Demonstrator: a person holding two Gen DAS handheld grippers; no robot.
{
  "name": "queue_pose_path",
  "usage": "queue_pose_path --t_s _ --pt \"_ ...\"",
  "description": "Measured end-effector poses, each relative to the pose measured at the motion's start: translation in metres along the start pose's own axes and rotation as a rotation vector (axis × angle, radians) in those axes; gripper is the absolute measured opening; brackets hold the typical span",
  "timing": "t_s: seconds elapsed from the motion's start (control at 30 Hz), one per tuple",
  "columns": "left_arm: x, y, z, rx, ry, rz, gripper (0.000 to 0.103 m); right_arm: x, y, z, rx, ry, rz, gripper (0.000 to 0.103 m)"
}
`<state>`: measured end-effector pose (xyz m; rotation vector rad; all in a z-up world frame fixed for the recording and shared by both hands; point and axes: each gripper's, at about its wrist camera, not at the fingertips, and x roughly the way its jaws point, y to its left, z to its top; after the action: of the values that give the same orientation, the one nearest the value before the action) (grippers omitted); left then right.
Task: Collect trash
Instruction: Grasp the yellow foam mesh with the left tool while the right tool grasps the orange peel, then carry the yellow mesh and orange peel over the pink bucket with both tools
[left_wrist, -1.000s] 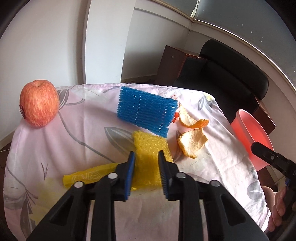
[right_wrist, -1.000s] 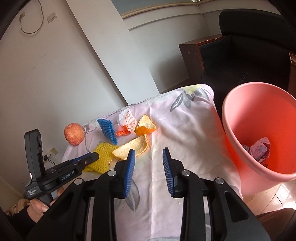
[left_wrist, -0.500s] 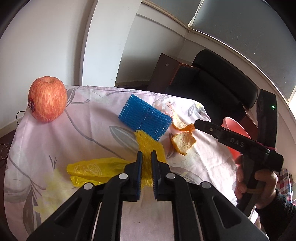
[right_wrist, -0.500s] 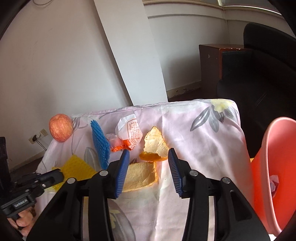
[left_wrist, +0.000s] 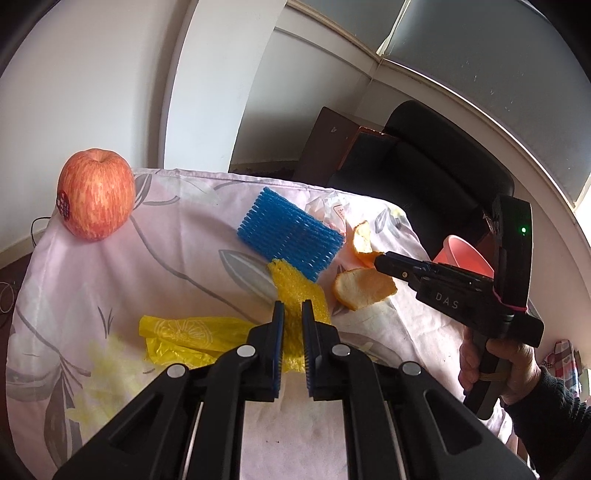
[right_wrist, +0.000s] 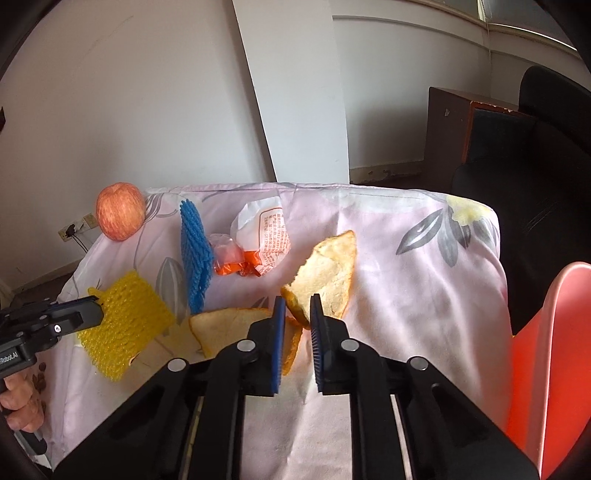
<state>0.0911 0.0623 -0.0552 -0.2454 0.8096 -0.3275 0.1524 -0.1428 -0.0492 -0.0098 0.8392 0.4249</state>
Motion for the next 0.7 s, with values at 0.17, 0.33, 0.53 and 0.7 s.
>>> queue_pose_path --t_s 0.17,0.33,0.53,0.7 --pt "-0.013 -0.008 0.003 0.011 -0.026 -0.001 0.009 -0.022 0.003 -0.006 0.038 -0.035 0.028 0.007" --pt "-0.024 -0.015 0.005 0.016 -0.045 -0.001 0.008 -0.051 0.009 -0.013 0.084 -0.074 0.083 0.006" --pt "-0.038 -0.030 0.006 0.035 -0.066 -0.009 0.008 -0.085 0.008 -0.023 0.160 -0.120 0.160 0.006" --pt "-0.047 -0.043 0.004 0.053 -0.076 -0.019 0.008 -0.113 -0.006 -0.033 0.269 -0.155 0.227 0.006"
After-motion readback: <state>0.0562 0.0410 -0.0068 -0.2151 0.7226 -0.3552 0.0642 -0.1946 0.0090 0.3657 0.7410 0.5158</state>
